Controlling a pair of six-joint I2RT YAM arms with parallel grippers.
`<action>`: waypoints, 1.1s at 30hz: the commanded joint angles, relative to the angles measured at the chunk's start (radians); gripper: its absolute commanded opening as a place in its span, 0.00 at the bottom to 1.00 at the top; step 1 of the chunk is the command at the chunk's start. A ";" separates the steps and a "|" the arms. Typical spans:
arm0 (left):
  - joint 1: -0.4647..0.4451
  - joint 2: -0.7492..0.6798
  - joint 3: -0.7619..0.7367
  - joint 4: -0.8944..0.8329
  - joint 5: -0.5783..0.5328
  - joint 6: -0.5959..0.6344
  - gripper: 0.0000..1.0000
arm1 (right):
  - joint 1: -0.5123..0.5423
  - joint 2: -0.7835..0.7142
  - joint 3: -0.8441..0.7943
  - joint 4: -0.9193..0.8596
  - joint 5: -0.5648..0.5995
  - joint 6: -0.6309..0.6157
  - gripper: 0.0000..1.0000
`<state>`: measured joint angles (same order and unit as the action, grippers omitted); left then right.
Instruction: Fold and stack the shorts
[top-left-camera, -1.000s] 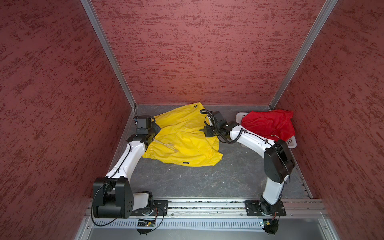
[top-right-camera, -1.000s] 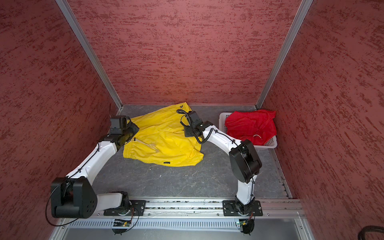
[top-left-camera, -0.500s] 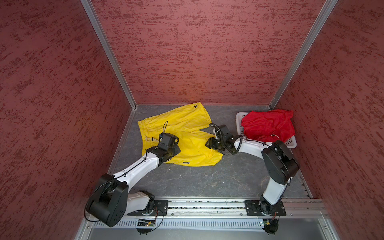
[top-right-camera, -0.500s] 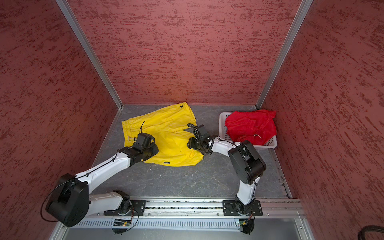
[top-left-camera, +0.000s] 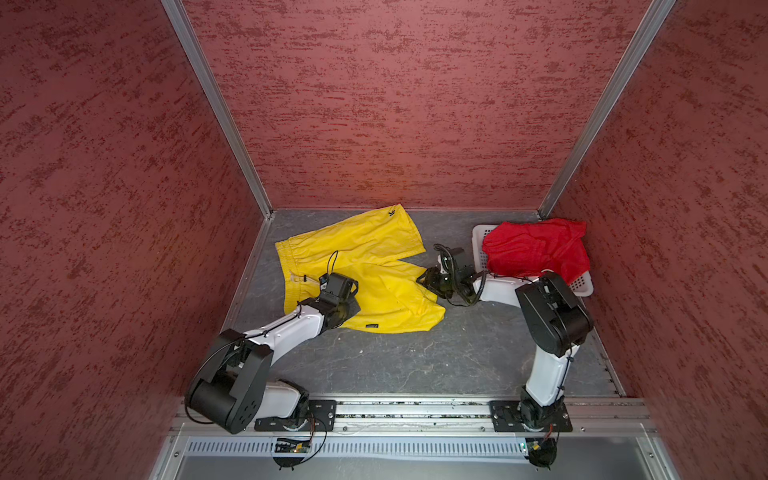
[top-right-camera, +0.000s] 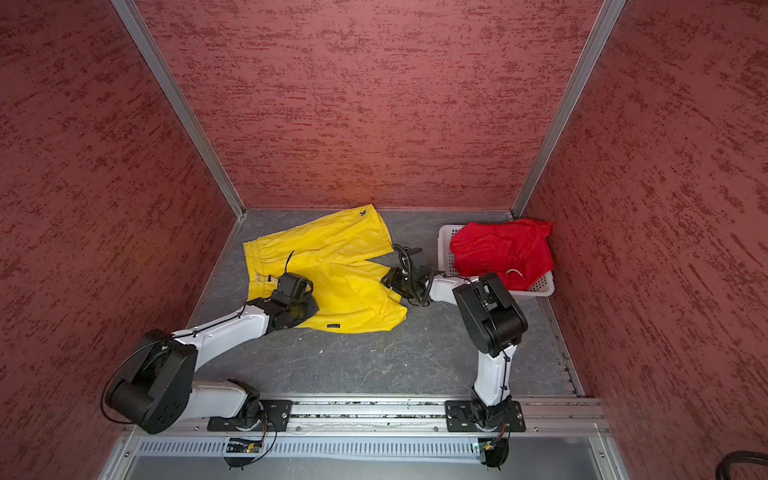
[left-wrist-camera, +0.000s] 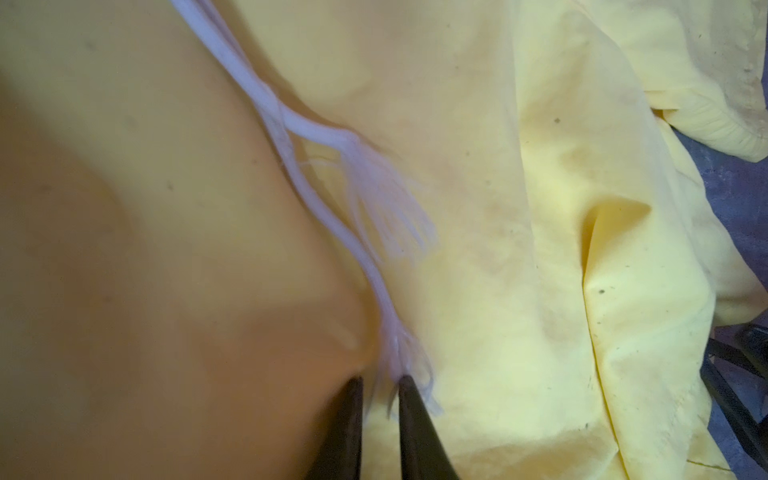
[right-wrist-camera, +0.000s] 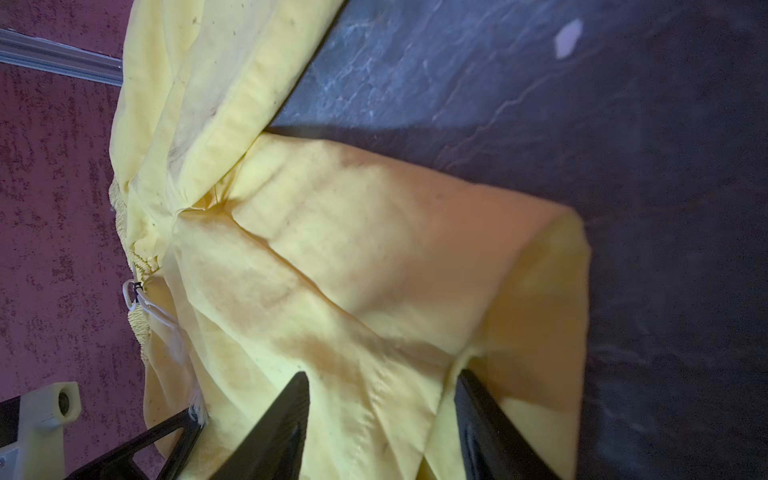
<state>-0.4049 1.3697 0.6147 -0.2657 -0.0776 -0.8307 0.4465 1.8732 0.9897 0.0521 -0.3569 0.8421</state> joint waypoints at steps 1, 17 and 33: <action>0.008 0.032 -0.012 0.041 0.004 0.009 0.19 | -0.006 -0.020 -0.018 -0.007 0.061 0.026 0.54; 0.011 0.131 -0.012 0.091 0.022 0.007 0.17 | -0.069 0.065 0.181 0.104 -0.061 0.093 0.00; 0.015 0.191 -0.024 0.125 0.045 0.018 0.16 | -0.238 0.390 0.747 -0.052 -0.026 0.057 0.44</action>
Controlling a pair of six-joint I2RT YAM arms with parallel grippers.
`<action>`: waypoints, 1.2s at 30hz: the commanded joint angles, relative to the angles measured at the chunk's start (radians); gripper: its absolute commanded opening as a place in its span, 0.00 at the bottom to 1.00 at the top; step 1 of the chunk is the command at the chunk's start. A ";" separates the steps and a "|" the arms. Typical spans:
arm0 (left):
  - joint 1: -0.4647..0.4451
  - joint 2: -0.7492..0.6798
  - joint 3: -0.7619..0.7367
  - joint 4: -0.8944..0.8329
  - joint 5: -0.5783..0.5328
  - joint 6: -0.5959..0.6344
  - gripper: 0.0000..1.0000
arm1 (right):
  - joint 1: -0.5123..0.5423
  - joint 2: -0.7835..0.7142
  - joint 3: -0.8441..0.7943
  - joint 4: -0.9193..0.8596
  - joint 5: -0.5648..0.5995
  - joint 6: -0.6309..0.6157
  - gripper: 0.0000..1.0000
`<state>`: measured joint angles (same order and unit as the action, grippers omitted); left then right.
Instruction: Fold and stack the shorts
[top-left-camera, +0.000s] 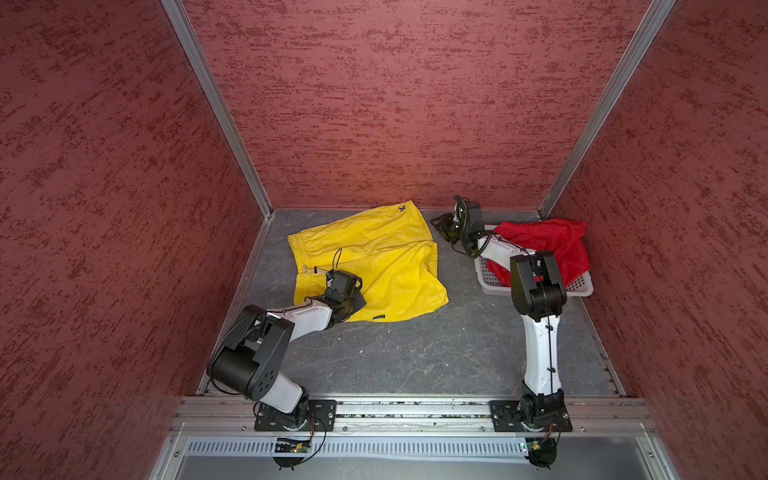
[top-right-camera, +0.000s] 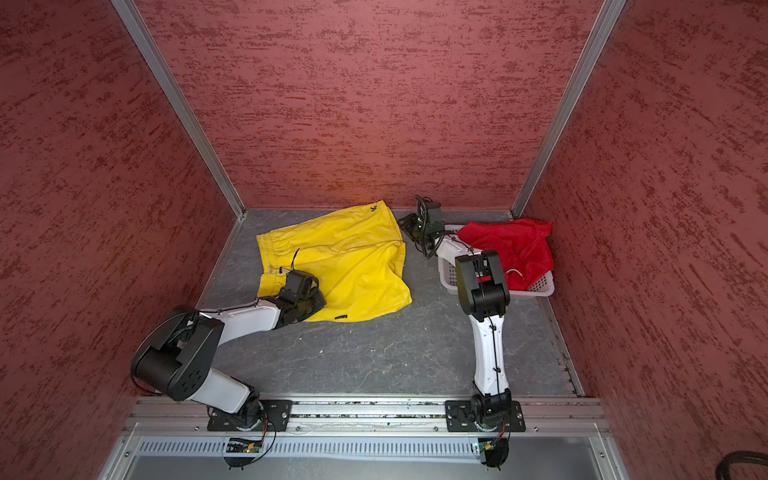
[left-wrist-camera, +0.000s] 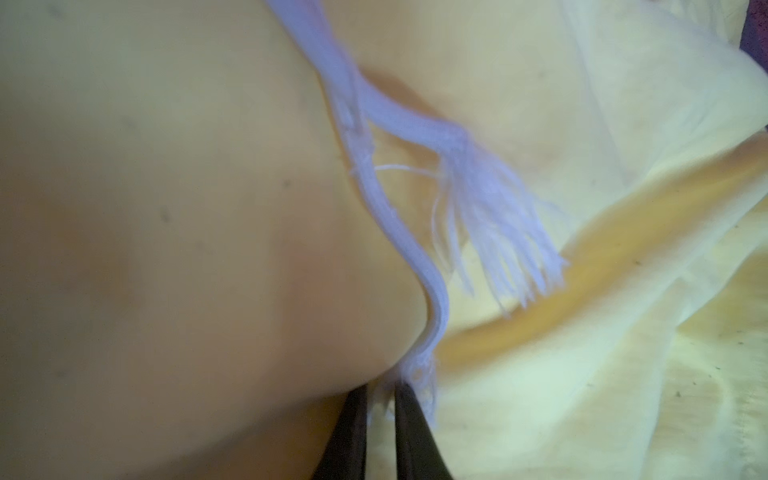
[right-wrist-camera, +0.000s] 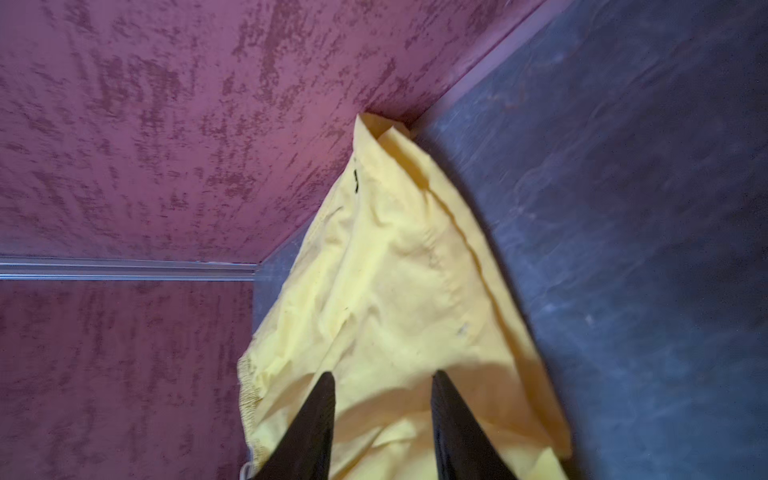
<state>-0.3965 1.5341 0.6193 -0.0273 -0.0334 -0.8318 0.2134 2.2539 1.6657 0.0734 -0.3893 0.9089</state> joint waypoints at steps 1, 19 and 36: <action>0.007 0.022 -0.029 -0.115 0.000 0.020 0.16 | -0.005 -0.003 0.078 -0.095 0.025 -0.024 0.45; 0.077 -0.154 0.135 -0.263 0.059 0.102 0.39 | 0.217 -0.653 -0.671 -0.294 0.366 -0.383 0.47; 0.471 -0.364 -0.008 -0.313 0.094 0.166 0.30 | 0.320 -0.659 -0.993 -0.035 0.233 -0.272 0.18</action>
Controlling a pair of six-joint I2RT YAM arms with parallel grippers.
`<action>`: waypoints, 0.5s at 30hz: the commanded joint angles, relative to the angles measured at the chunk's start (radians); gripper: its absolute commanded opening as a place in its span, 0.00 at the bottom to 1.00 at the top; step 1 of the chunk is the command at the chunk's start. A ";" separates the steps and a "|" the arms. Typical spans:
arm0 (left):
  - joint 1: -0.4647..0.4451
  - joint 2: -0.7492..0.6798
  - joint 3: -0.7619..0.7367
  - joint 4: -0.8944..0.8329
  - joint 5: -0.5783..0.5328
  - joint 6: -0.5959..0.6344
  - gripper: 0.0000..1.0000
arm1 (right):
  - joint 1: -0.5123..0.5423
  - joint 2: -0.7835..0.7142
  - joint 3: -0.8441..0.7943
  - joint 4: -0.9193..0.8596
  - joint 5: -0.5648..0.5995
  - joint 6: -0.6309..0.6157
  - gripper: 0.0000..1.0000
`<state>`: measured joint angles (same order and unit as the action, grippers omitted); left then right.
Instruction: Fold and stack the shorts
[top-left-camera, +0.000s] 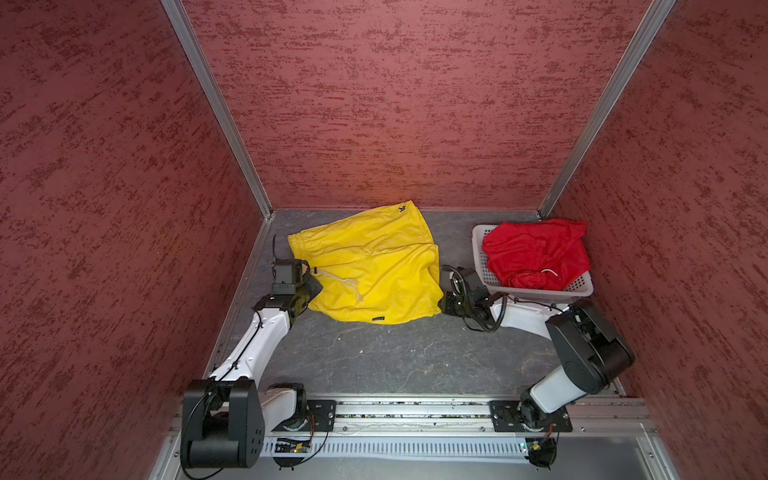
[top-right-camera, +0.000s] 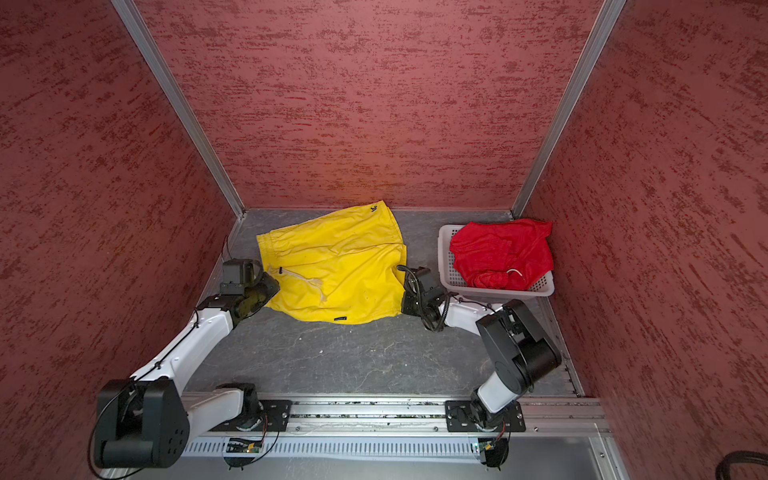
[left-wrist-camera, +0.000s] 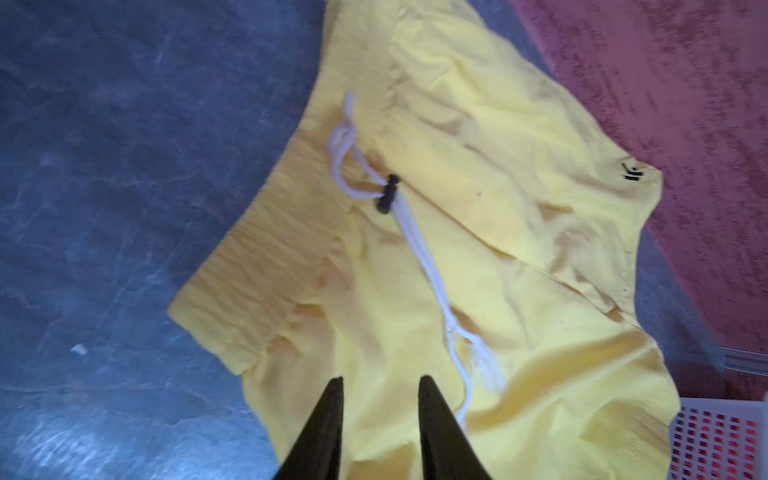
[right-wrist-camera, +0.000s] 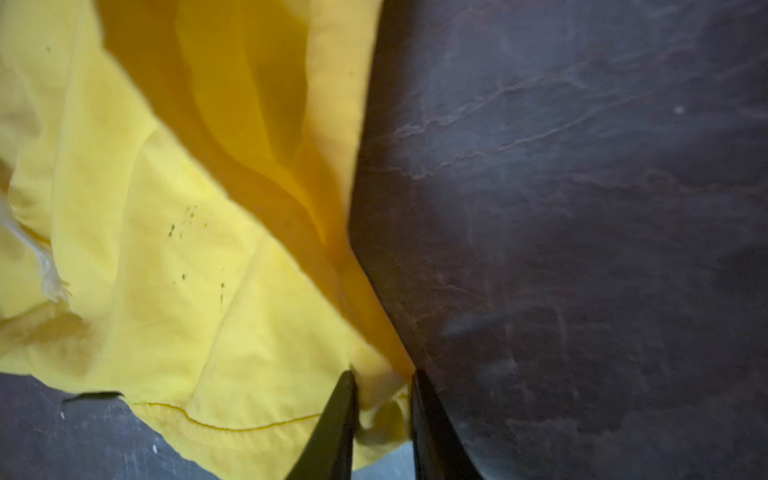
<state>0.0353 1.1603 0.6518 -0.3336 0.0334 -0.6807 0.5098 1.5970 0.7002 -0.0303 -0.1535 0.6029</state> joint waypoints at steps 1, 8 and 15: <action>0.051 0.014 -0.054 0.005 0.027 0.010 0.28 | 0.033 -0.011 -0.042 0.061 0.014 0.044 0.13; 0.076 0.114 -0.062 0.059 -0.009 0.021 0.18 | 0.054 -0.138 -0.265 0.017 0.098 0.251 0.00; 0.114 0.164 -0.058 0.046 -0.028 0.031 0.13 | 0.055 -0.400 -0.369 -0.146 0.206 0.358 0.40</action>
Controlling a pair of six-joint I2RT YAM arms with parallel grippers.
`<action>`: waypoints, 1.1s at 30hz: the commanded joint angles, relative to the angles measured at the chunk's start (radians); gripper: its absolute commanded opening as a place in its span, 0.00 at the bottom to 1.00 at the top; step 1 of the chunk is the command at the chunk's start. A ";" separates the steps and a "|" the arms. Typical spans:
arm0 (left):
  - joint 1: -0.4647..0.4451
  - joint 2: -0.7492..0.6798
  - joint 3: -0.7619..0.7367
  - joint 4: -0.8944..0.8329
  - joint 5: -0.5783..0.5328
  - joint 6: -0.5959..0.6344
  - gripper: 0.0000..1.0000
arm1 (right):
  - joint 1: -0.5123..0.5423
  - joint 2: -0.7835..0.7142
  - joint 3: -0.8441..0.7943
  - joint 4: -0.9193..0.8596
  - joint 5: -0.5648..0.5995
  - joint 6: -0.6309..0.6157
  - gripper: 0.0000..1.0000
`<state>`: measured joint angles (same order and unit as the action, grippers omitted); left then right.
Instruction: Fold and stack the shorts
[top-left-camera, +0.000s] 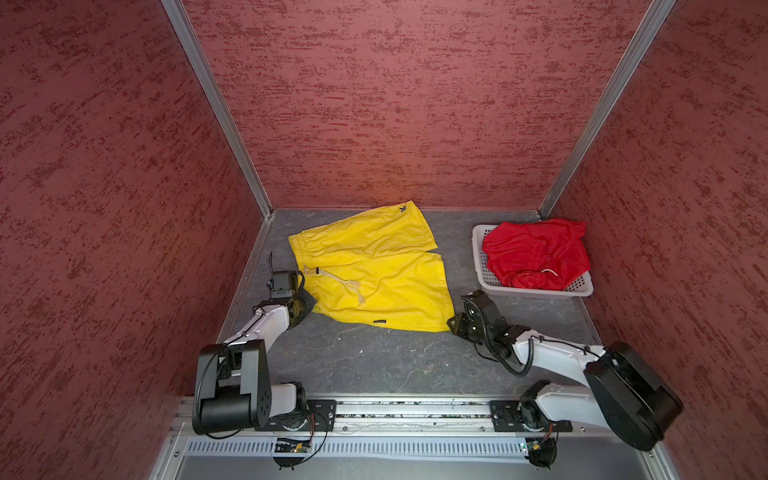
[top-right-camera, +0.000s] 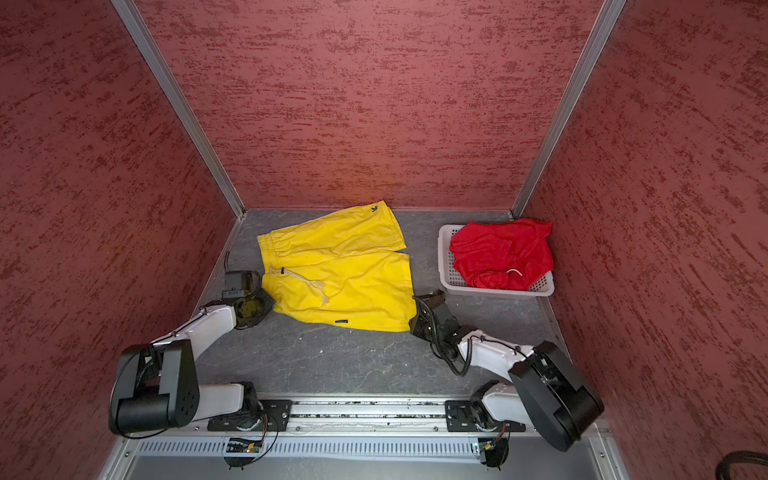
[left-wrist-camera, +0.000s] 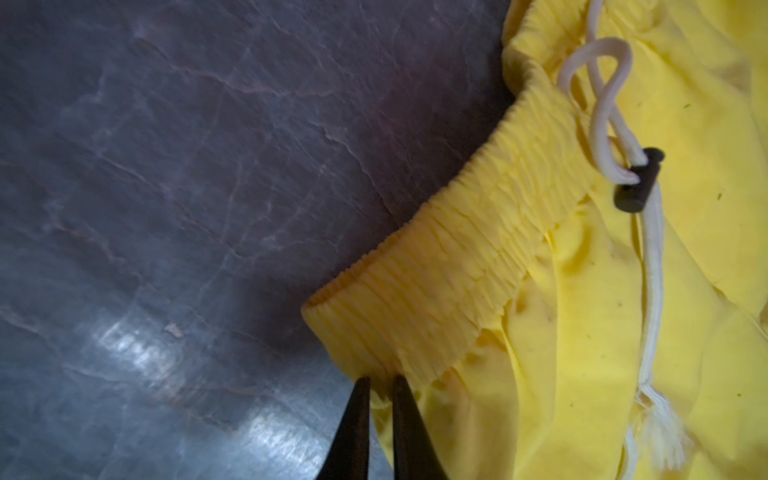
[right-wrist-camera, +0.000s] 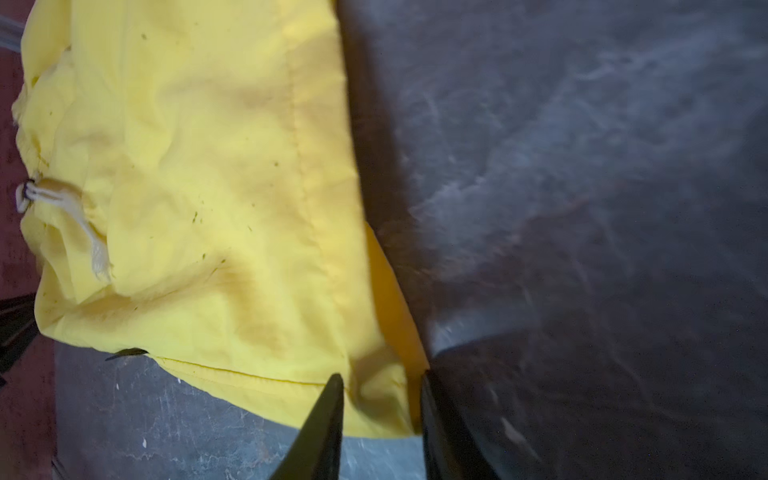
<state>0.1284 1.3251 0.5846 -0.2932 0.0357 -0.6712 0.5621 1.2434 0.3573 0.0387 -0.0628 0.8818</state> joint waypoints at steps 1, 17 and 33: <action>0.028 -0.008 0.004 -0.002 -0.032 0.022 0.13 | 0.001 -0.088 -0.007 -0.260 0.143 0.073 0.42; 0.073 -0.232 -0.027 -0.112 0.000 0.067 0.34 | 0.054 0.299 0.564 -0.275 0.154 -0.216 0.36; -0.009 -0.114 0.081 -0.070 -0.003 0.018 0.31 | 0.171 0.488 0.502 -0.270 0.195 -0.167 0.37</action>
<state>0.1425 1.1954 0.6212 -0.3851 0.0467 -0.6384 0.7074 1.7485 0.9245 -0.2119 0.1097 0.6617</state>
